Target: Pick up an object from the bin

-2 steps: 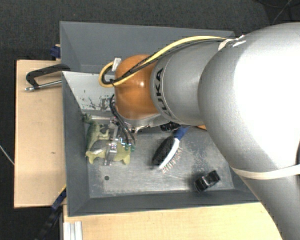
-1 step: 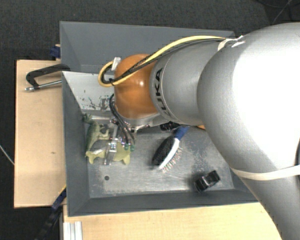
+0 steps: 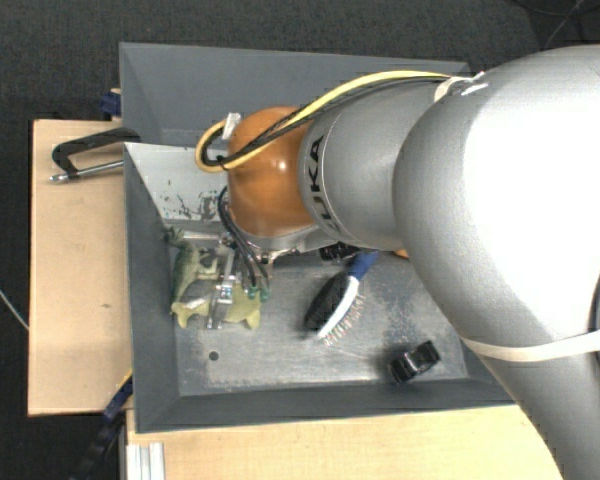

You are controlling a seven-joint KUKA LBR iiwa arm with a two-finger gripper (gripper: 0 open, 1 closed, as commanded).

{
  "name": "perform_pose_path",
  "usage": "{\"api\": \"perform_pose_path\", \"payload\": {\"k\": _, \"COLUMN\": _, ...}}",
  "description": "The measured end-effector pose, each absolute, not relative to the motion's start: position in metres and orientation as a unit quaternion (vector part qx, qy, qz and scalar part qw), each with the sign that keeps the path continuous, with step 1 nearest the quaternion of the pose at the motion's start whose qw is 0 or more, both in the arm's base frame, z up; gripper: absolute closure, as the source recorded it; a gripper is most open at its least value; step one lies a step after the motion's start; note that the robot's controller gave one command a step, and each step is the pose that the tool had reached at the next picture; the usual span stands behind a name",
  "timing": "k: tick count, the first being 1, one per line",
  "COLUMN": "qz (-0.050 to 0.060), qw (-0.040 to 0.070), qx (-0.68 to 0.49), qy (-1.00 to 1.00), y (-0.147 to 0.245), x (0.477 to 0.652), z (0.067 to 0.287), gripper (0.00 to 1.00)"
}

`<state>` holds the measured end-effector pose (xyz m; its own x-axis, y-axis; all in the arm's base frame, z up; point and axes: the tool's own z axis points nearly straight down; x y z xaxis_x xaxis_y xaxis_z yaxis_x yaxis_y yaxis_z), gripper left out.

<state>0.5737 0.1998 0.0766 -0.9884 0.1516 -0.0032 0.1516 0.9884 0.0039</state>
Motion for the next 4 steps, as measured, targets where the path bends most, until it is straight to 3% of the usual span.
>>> {"api": "perform_pose_path", "payload": {"k": 1, "qz": 0.002, "qw": 0.002, "qx": 0.076, "qy": 0.997, "y": 0.199, "x": 0.574, "z": 0.077, "gripper": 1.0}}
{"api": "perform_pose_path", "payload": {"k": 2, "qz": 0.002, "qw": 0.003, "qx": 0.076, "qy": 0.997, "y": 0.2, "x": 0.576, "z": 0.132, "gripper": 1.0}}
{"api": "perform_pose_path", "payload": {"k": 3, "qz": 0.002, "qw": 0.002, "qx": 0.075, "qy": 0.997, "y": 0.202, "x": 0.577, "z": 0.142, "gripper": 1.0}}
{"api": "perform_pose_path", "payload": {"k": 4, "qz": 0.003, "qw": 0.004, "qx": 0.075, "qy": 0.997, "y": 0.203, "x": 0.578, "z": 0.202, "gripper": 1.0}}
